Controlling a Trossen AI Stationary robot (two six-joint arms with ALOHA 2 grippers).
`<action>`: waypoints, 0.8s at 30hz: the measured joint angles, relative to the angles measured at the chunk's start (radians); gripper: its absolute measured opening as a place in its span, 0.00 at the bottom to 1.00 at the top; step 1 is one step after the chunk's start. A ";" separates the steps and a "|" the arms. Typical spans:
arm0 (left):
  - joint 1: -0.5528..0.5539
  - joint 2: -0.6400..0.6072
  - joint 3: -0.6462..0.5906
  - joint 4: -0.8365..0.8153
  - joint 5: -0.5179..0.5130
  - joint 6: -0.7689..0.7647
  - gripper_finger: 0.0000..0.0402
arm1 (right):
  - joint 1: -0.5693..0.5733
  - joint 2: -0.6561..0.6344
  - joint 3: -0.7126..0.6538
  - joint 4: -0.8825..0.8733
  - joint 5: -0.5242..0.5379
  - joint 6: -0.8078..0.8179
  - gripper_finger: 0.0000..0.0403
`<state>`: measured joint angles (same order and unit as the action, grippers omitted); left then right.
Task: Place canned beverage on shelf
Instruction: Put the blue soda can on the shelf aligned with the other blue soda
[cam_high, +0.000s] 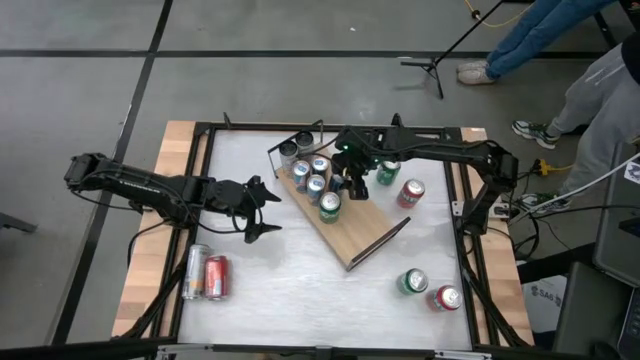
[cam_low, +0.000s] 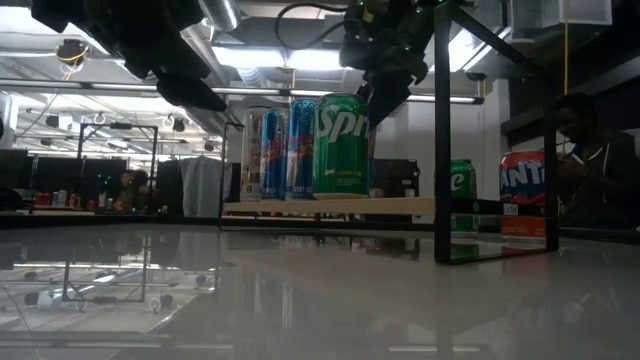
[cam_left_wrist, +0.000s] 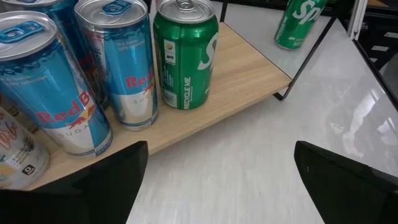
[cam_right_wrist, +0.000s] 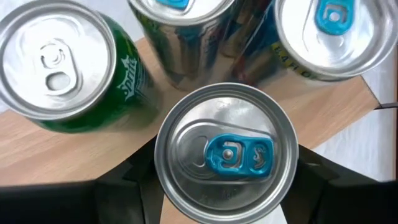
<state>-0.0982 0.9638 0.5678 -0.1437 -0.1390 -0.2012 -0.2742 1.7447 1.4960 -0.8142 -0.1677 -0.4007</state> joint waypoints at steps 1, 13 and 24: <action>0.000 0.000 0.000 0.000 0.000 0.000 0.98 | 0.000 0.000 0.000 0.004 0.000 0.000 0.55; 0.000 0.000 0.000 0.000 0.000 0.001 0.98 | 0.000 0.000 0.000 0.007 0.000 0.000 0.55; 0.000 0.001 0.000 0.000 0.000 0.002 0.98 | 0.000 0.006 0.000 0.027 0.000 0.004 0.55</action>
<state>-0.0982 0.9646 0.5678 -0.1436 -0.1394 -0.1997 -0.2745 1.7509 1.4960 -0.7872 -0.1680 -0.3964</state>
